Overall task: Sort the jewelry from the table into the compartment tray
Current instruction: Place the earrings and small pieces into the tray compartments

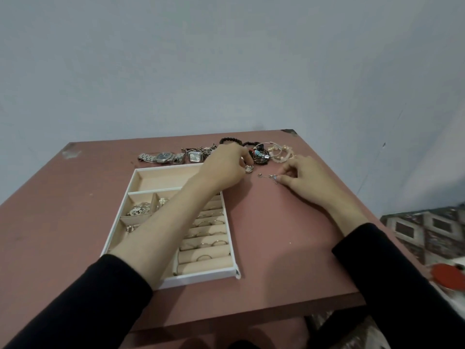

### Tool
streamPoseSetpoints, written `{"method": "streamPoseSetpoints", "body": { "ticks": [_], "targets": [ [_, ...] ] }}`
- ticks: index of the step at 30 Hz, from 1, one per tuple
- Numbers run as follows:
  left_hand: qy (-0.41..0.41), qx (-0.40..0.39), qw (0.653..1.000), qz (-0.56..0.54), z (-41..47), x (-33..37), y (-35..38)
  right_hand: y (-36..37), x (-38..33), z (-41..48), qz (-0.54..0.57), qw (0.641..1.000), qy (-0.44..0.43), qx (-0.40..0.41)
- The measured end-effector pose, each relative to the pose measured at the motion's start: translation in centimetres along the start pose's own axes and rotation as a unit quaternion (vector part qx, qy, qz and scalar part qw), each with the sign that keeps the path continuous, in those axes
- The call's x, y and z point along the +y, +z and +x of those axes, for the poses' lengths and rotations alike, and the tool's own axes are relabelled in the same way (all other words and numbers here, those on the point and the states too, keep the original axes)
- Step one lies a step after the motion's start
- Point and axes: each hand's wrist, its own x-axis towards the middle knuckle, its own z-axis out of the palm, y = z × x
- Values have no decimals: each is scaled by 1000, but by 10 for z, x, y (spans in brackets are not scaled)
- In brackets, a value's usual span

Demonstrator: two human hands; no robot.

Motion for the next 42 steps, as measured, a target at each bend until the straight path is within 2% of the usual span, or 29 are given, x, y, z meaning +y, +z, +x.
{"method": "streamPoseSetpoints", "body": {
  "ticks": [2,6,10,17,27,33,37,42],
  "targets": [
    [0,7,1000,-1,-1,-1,1,0,0,0,23,1000,2,11],
    [0,14,1000,-17,-1,-1,4,-1,-2,1,144,988,22,59],
    [8,13,1000,-19,-1,-1,6,0,-5,1,269,960,38,75],
    [1,24,1000,-18,1,-12,3,-1,-19,-1,424,901,33,89],
    [51,-34,984,164,0,-3,5,-2,-25,-4,440,893,18,94],
    [50,-29,995,83,-2,-2,7,-3,-25,-4,442,891,17,98],
    [51,-76,993,73,2,-3,9,-3,-24,-4,445,890,18,97],
    [26,-113,993,-13,-1,3,4,-4,-23,-4,446,890,19,96]
  ]
}}
